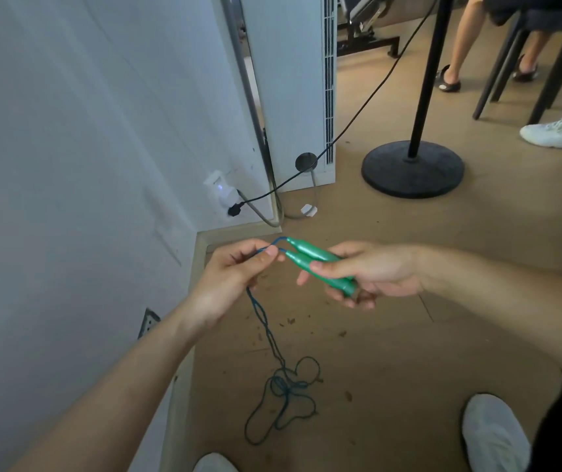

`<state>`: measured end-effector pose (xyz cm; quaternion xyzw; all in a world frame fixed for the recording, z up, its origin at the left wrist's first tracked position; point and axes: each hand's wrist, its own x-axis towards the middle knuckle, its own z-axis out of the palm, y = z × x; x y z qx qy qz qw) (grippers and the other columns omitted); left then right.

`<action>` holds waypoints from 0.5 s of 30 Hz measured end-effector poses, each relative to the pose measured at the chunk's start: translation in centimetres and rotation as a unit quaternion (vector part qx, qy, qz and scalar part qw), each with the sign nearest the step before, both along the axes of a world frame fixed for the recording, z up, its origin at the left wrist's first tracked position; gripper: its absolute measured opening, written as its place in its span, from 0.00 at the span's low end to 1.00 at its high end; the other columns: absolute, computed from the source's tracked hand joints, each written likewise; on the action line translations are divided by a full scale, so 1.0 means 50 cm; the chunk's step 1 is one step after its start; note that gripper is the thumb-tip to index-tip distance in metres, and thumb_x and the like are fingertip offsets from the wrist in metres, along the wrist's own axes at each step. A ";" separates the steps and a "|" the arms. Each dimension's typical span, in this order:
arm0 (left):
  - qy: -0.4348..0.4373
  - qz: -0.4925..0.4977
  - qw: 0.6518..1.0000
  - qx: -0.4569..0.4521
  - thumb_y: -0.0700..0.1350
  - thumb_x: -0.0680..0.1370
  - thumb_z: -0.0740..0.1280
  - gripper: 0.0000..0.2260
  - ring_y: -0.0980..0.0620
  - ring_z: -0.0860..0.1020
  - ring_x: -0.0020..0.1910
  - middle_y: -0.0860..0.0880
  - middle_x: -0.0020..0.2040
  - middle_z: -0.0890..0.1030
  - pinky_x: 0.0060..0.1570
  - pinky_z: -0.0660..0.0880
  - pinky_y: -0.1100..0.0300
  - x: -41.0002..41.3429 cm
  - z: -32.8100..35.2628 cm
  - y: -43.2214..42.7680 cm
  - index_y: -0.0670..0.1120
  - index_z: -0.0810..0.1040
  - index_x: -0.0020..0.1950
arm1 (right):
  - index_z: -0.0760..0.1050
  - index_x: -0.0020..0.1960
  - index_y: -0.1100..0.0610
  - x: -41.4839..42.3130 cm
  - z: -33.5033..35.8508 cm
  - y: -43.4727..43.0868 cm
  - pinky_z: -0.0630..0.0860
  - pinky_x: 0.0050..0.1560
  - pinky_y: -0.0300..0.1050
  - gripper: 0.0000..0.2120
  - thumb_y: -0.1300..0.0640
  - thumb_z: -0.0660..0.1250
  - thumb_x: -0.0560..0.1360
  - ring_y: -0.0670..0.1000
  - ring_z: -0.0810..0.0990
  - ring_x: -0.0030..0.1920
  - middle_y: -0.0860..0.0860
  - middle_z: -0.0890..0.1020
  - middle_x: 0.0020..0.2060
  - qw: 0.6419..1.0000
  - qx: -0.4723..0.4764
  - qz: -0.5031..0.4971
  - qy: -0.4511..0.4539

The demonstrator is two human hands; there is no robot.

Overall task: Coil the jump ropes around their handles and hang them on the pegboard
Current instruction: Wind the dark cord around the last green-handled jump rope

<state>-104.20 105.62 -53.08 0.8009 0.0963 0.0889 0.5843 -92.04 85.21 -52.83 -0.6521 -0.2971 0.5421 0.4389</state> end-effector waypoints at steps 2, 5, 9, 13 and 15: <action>0.002 0.008 1.000 -0.015 0.49 0.79 0.66 0.11 0.57 0.65 0.29 0.58 0.27 0.69 0.34 0.66 0.58 0.003 -0.004 0.002 0.44 0.83 0.49 | 0.76 0.58 0.60 0.001 -0.006 0.003 0.63 0.23 0.36 0.15 0.49 0.61 0.82 0.47 0.69 0.30 0.50 0.71 0.33 0.999 0.032 -0.017 0.028; 0.017 0.041 0.998 -0.042 0.50 0.81 0.63 0.14 0.54 0.70 0.31 0.52 0.32 0.75 0.34 0.68 0.60 0.007 -0.020 0.009 0.42 0.82 0.55 | 0.74 0.58 0.61 0.007 -0.001 0.004 0.57 0.23 0.36 0.14 0.51 0.59 0.82 0.45 0.64 0.29 0.50 0.69 0.32 0.987 0.104 -0.067 0.102; 0.032 0.078 0.993 -0.078 0.45 0.84 0.62 0.10 0.54 0.72 0.28 0.51 0.33 0.78 0.32 0.70 0.62 0.005 -0.045 0.012 0.42 0.80 0.54 | 0.69 0.71 0.58 0.028 0.018 0.002 0.59 0.23 0.35 0.24 0.47 0.59 0.80 0.44 0.64 0.29 0.47 0.68 0.32 0.956 0.166 -0.161 0.183; 0.024 0.107 0.988 -0.108 0.41 0.82 0.65 0.06 0.54 0.68 0.25 0.50 0.31 0.77 0.27 0.64 0.64 0.001 -0.053 -0.014 0.45 0.79 0.46 | 0.65 0.73 0.61 0.036 0.034 -0.004 0.58 0.22 0.34 0.28 0.44 0.58 0.80 0.43 0.64 0.27 0.47 0.67 0.31 0.921 0.206 -0.191 0.271; 0.042 0.089 0.988 -0.119 0.41 0.80 0.68 0.05 0.54 0.65 0.24 0.48 0.31 0.77 0.25 0.61 0.64 0.002 -0.047 -0.030 0.44 0.80 0.45 | 0.63 0.75 0.62 0.031 0.036 -0.004 0.57 0.22 0.35 0.30 0.44 0.57 0.80 0.43 0.64 0.27 0.46 0.67 0.30 0.916 0.218 -0.171 0.292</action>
